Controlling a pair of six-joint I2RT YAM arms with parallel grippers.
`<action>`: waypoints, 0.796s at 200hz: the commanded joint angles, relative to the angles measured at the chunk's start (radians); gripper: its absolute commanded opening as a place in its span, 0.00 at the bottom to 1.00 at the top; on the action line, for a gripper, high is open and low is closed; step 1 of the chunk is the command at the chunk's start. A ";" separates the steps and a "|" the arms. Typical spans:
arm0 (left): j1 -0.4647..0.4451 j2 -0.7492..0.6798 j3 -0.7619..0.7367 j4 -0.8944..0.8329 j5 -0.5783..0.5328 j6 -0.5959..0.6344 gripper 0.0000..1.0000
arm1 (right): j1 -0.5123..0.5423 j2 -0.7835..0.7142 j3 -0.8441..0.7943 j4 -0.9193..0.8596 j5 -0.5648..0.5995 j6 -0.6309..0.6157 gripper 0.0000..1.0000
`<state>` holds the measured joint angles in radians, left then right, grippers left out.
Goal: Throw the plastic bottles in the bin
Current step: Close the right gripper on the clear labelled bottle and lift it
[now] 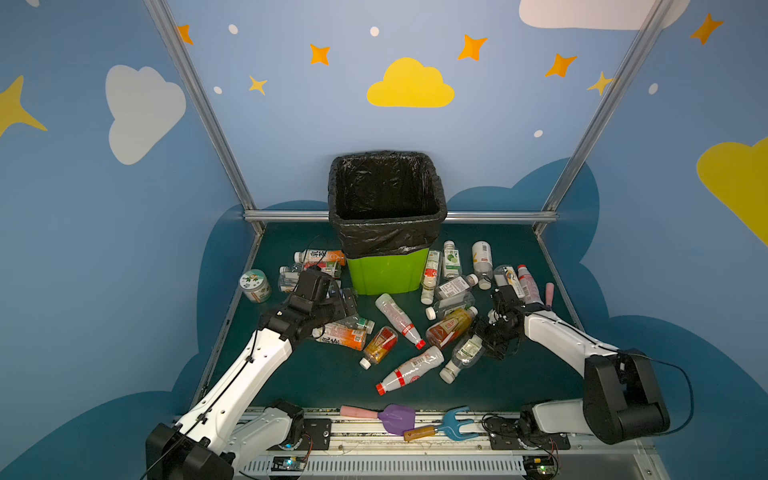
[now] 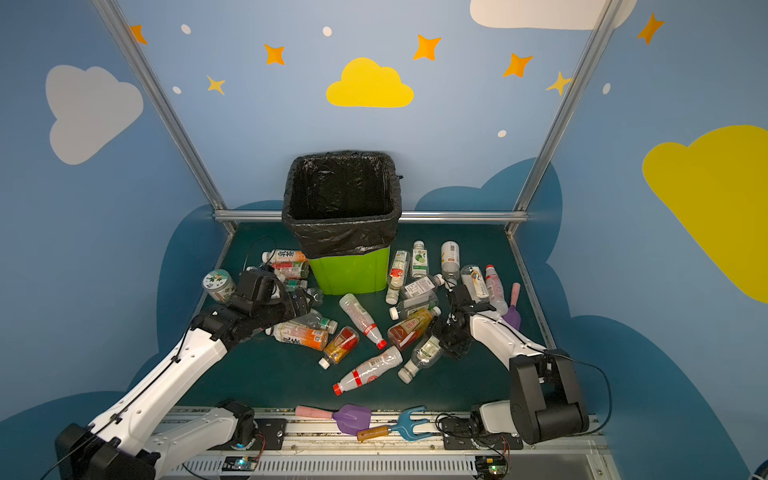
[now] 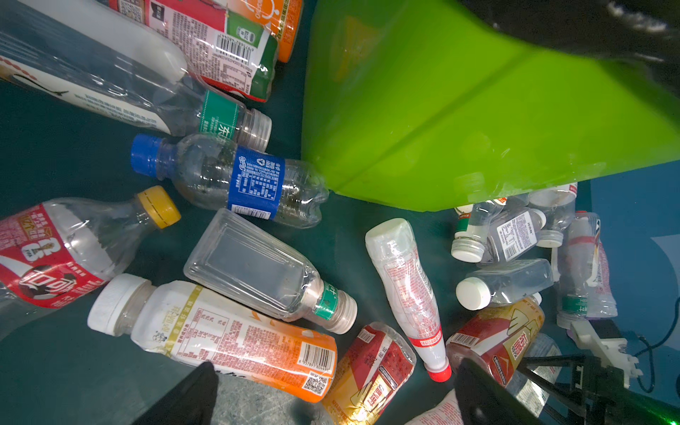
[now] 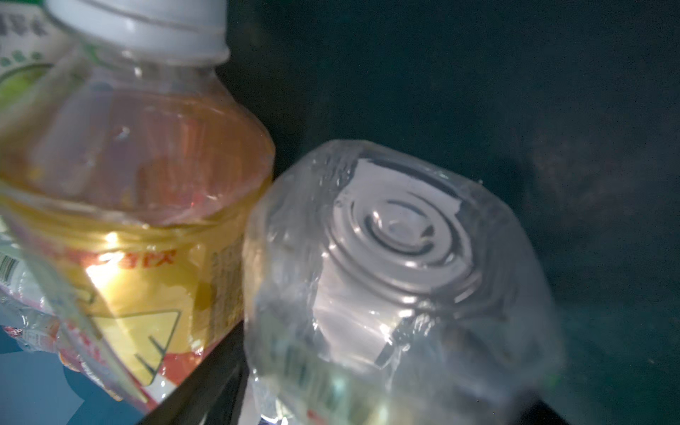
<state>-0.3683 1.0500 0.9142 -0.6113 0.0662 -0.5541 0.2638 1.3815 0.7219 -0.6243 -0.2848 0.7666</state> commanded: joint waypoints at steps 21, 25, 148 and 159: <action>0.011 -0.001 0.000 0.013 0.006 0.016 1.00 | 0.004 0.036 0.021 -0.027 0.019 -0.019 0.77; 0.011 -0.001 0.000 0.013 0.007 0.017 1.00 | 0.003 0.037 0.022 -0.030 0.019 -0.020 0.75; 0.026 0.010 0.009 -0.013 0.000 0.015 1.00 | -0.097 -0.326 0.057 -0.220 0.075 0.015 0.57; 0.029 0.013 0.009 -0.017 -0.003 0.010 1.00 | -0.123 -0.401 0.058 -0.235 0.100 0.035 0.58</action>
<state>-0.3473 1.0531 0.9142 -0.6102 0.0738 -0.5537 0.1856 1.1099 0.7540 -0.7677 -0.2462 0.7574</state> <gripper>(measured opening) 0.998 0.596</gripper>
